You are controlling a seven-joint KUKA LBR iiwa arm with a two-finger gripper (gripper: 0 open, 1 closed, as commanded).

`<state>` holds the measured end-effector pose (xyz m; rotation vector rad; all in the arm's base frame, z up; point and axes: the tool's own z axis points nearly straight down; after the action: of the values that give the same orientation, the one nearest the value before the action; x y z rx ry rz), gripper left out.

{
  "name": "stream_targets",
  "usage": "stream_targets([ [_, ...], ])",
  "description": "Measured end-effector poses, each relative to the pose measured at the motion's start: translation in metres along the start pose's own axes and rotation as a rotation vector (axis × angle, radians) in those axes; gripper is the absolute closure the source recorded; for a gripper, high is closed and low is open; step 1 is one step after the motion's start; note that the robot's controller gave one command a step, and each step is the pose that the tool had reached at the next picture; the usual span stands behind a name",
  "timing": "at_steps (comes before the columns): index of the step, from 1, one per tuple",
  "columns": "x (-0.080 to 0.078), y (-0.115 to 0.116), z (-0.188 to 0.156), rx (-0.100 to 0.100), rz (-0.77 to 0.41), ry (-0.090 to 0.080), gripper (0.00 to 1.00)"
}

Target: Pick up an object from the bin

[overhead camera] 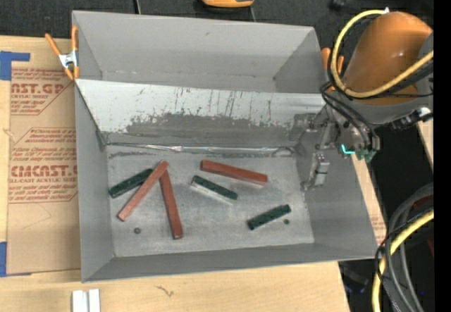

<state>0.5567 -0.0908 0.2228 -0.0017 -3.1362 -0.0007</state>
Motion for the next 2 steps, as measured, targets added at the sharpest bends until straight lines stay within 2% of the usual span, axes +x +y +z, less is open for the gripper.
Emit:
stream_targets([
  [1,-0.002,0.0,-0.005,0.001,-0.002,-0.008,0.0],
  [2,-0.022,0.027,0.079,0.0,0.033,-0.013,0.0],
])
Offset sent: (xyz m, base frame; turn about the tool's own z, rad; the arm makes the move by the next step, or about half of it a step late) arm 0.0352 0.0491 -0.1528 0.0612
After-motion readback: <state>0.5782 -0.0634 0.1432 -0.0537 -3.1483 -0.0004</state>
